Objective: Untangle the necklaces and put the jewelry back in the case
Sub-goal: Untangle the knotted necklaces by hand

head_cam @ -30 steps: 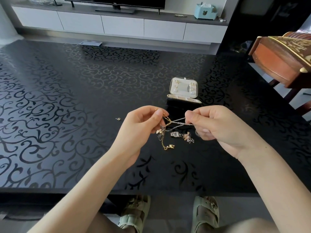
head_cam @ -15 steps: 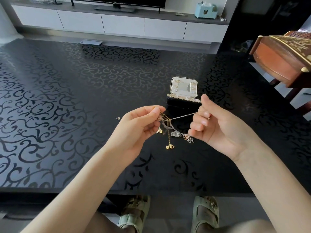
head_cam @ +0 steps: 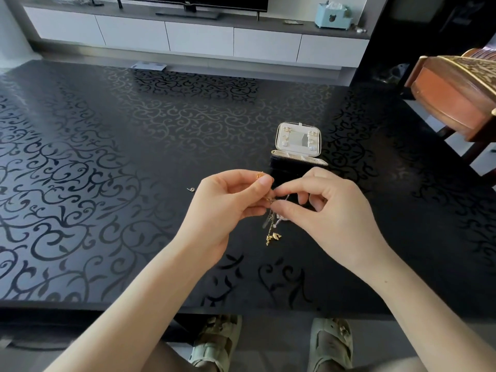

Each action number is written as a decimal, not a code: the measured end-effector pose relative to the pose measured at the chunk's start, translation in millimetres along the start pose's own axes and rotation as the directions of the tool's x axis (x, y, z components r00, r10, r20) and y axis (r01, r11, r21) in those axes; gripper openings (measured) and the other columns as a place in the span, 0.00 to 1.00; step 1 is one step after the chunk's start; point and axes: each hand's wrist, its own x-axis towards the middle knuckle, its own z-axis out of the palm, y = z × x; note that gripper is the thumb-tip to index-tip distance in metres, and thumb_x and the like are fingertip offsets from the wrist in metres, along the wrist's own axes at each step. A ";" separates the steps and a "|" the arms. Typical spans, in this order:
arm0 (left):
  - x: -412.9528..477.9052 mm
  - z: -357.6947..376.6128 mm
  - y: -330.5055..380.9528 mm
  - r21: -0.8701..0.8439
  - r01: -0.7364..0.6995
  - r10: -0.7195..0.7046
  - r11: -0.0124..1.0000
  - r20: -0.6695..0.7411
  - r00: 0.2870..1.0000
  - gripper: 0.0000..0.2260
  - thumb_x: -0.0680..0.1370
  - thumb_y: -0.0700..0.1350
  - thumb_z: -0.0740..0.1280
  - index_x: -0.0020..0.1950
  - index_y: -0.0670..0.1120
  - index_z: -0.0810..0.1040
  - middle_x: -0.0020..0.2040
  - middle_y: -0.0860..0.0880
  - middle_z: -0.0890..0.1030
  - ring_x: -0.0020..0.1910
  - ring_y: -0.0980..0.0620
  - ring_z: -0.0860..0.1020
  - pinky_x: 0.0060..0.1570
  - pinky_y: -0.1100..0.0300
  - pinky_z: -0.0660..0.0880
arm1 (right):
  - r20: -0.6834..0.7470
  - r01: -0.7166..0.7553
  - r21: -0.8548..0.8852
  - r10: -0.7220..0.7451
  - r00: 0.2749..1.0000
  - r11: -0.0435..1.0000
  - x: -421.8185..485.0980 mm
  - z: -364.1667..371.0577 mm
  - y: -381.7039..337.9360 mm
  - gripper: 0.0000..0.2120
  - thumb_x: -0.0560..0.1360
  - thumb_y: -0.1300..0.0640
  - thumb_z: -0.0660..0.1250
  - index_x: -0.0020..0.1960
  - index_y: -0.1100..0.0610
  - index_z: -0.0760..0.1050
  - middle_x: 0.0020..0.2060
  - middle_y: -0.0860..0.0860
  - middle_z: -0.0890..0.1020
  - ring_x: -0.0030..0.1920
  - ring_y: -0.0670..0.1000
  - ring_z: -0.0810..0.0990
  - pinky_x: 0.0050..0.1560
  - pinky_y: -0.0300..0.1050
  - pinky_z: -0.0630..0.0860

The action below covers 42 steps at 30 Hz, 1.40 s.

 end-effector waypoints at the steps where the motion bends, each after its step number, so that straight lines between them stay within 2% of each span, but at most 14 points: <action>1: -0.1 0.8 0.3 0.009 -0.009 0.009 1.000 -0.013 1.000 0.03 0.74 0.41 0.69 0.42 0.43 0.81 0.34 0.50 0.83 0.36 0.55 0.81 0.38 0.64 0.78 | -0.009 0.004 -0.027 -0.004 1.000 1.000 -0.6 1.1 -0.7 0.08 0.65 0.42 0.70 0.42 0.42 0.83 0.32 0.43 0.74 0.33 0.41 0.71 0.34 0.31 0.63; 4: -1.3 3.2 0.4 0.053 -0.041 0.044 0.998 -0.059 0.997 0.01 0.73 0.41 0.71 0.41 0.44 0.82 0.35 0.48 0.84 0.36 0.54 0.82 0.39 0.64 0.79 | -0.036 -0.012 -0.089 0.009 0.999 0.996 -2.2 4.4 -2.7 0.06 0.67 0.43 0.69 0.39 0.43 0.82 0.32 0.43 0.77 0.35 0.40 0.74 0.34 0.29 0.65; 7: -2.0 5.0 0.4 0.068 -0.070 0.076 0.995 -0.096 0.992 0.01 0.71 0.41 0.72 0.42 0.44 0.83 0.36 0.48 0.85 0.35 0.57 0.82 0.36 0.69 0.75 | -0.029 -0.035 -0.087 0.033 0.999 0.996 -2.5 6.2 -3.4 0.03 0.67 0.48 0.70 0.37 0.44 0.81 0.31 0.42 0.77 0.36 0.41 0.74 0.35 0.31 0.65; 11: -1.5 6.1 0.4 0.068 -0.067 0.074 0.995 -0.105 0.992 0.01 0.72 0.41 0.72 0.41 0.45 0.82 0.36 0.48 0.85 0.35 0.57 0.82 0.37 0.68 0.76 | 0.038 -0.071 0.050 0.069 0.997 0.996 -3.0 6.7 -3.2 0.04 0.67 0.53 0.70 0.34 0.47 0.80 0.31 0.44 0.77 0.31 0.43 0.71 0.37 0.39 0.66; 15: -1.3 2.4 -3.3 0.116 -0.041 0.054 0.992 -0.119 0.991 0.02 0.73 0.42 0.71 0.42 0.45 0.81 0.36 0.47 0.84 0.36 0.55 0.81 0.38 0.66 0.77 | 0.172 -0.196 0.266 0.153 0.973 0.944 -3.2 -1.8 -4.0 0.06 0.69 0.61 0.68 0.33 0.54 0.78 0.32 0.46 0.80 0.32 0.41 0.73 0.40 0.39 0.68; 18: -2.9 0.3 -6.5 0.123 0.035 -0.022 0.992 -0.100 0.995 0.03 0.75 0.43 0.69 0.42 0.44 0.80 0.37 0.48 0.84 0.38 0.55 0.81 0.42 0.64 0.78 | 0.220 -0.246 0.362 0.175 0.960 0.899 -2.2 -6.0 -1.4 0.08 0.68 0.61 0.69 0.31 0.54 0.78 0.43 0.45 0.81 0.41 0.39 0.77 0.49 0.41 0.70; 21: -4.3 -3.9 -9.0 -0.040 0.182 -0.183 0.982 -0.032 0.983 0.04 0.77 0.43 0.66 0.44 0.44 0.76 0.39 0.48 0.85 0.39 0.54 0.82 0.41 0.63 0.78 | 0.175 -0.231 0.286 0.187 0.967 0.930 -3.6 -6.6 3.8 0.09 0.67 0.59 0.70 0.29 0.51 0.77 0.48 0.39 0.79 0.52 0.36 0.75 0.54 0.39 0.66; 24: -8.3 -8.2 -12.3 -0.138 0.285 -0.283 0.949 0.034 0.958 0.05 0.78 0.43 0.65 0.43 0.44 0.75 0.39 0.48 0.84 0.39 0.53 0.82 0.40 0.62 0.78 | 0.179 -0.201 0.241 0.160 0.971 0.950 -8.0 -7.9 4.4 0.07 0.66 0.56 0.69 0.30 0.50 0.77 0.48 0.38 0.79 0.51 0.38 0.75 0.53 0.38 0.67; 27: -12.4 -15.6 -23.8 0.041 0.271 -0.270 0.962 -0.040 0.962 0.08 0.76 0.46 0.66 0.37 0.47 0.76 0.35 0.52 0.81 0.35 0.54 0.77 0.41 0.62 0.73 | 0.303 -0.294 0.402 0.177 0.936 0.867 -10.5 -4.5 7.5 0.04 0.63 0.58 0.65 0.29 0.54 0.76 0.42 0.46 0.82 0.44 0.46 0.78 0.52 0.42 0.73; 29: -13.5 -22.7 -29.6 0.174 0.233 -0.224 0.957 -0.071 0.972 0.10 0.75 0.49 0.68 0.34 0.49 0.77 0.35 0.51 0.78 0.38 0.54 0.74 0.46 0.60 0.71 | 0.395 -0.379 0.515 0.180 0.901 0.769 -12.0 0.9 12.0 0.06 0.63 0.61 0.64 0.29 0.55 0.76 0.38 0.51 0.82 0.43 0.50 0.79 0.52 0.47 0.76; 32: -12.4 -31.4 -32.5 0.111 0.224 -0.222 0.968 -0.024 0.975 0.09 0.75 0.46 0.67 0.34 0.47 0.77 0.40 0.49 0.82 0.43 0.55 0.78 0.50 0.60 0.72 | 0.480 -0.477 0.628 0.176 0.859 0.615 -11.6 11.4 19.2 0.06 0.64 0.64 0.61 0.31 0.60 0.75 0.35 0.56 0.81 0.39 0.52 0.81 0.44 0.43 0.80; 34: -11.2 -34.2 -31.2 -0.030 0.273 -0.271 0.962 0.057 0.961 0.08 0.75 0.44 0.66 0.36 0.44 0.74 0.41 0.47 0.83 0.42 0.54 0.80 0.47 0.61 0.75 | 0.504 -0.507 0.647 0.180 0.845 0.570 -9.3 18.2 22.5 0.04 0.64 0.64 0.60 0.33 0.62 0.73 0.33 0.58 0.81 0.37 0.52 0.80 0.40 0.41 0.79; 37: -8.5 -36.5 -31.6 -0.215 0.371 -0.355 0.903 0.108 0.929 0.10 0.75 0.42 0.64 0.34 0.44 0.72 0.38 0.44 0.83 0.36 0.51 0.80 0.36 0.62 0.77 | 0.526 -0.531 0.633 0.190 0.829 0.563 -5.1 26.4 24.4 0.02 0.66 0.63 0.60 0.35 0.61 0.71 0.31 0.57 0.79 0.34 0.52 0.77 0.37 0.41 0.78; 42: -4.5 -34.5 -34.8 -0.193 0.437 -0.422 0.879 0.113 0.899 0.13 0.78 0.39 0.59 0.33 0.44 0.67 0.29 0.43 0.78 0.26 0.51 0.74 0.23 0.66 0.68 | 0.548 -0.528 0.565 0.191 0.815 0.633 -3.3 36.7 20.2 0.08 0.71 0.65 0.59 0.33 0.59 0.69 0.26 0.53 0.70 0.29 0.49 0.66 0.30 0.40 0.67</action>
